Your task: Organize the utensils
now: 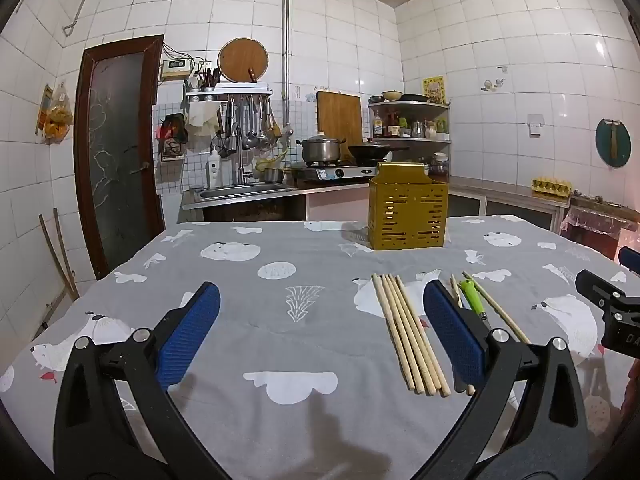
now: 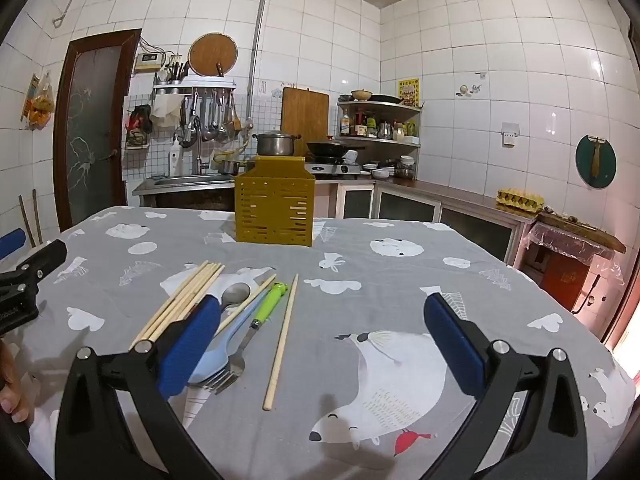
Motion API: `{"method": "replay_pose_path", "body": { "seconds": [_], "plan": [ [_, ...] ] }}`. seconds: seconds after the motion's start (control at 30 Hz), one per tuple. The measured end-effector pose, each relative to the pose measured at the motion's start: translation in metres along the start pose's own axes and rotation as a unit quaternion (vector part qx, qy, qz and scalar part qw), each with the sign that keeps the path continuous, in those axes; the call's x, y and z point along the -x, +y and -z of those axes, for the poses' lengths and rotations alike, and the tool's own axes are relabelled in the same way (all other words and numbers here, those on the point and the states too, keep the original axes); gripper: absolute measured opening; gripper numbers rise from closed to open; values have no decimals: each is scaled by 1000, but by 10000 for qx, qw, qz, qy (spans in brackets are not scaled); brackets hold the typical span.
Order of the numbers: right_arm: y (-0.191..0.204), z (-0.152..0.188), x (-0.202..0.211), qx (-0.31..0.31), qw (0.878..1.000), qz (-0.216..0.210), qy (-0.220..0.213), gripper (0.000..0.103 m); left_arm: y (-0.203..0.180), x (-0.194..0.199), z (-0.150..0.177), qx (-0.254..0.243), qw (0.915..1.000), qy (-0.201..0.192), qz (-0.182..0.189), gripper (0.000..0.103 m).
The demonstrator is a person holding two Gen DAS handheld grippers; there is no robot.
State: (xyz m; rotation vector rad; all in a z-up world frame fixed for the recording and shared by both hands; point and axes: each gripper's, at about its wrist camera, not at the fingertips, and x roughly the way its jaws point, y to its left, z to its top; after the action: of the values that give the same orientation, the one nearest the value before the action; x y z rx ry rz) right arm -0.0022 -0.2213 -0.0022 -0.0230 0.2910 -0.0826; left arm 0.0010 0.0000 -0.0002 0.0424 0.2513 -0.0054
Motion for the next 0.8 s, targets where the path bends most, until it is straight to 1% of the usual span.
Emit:
{"method": "replay_pose_path", "body": {
  "seconds": [0.77, 0.8],
  "plan": [
    [-2, 1, 1, -43, 10000, 38, -60, 99, 0, 0, 0, 22, 10000, -77, 6, 98],
    [-2, 1, 1, -42, 10000, 38, -60, 99, -6, 4, -2, 22, 10000, -82, 12, 98]
  ]
}}
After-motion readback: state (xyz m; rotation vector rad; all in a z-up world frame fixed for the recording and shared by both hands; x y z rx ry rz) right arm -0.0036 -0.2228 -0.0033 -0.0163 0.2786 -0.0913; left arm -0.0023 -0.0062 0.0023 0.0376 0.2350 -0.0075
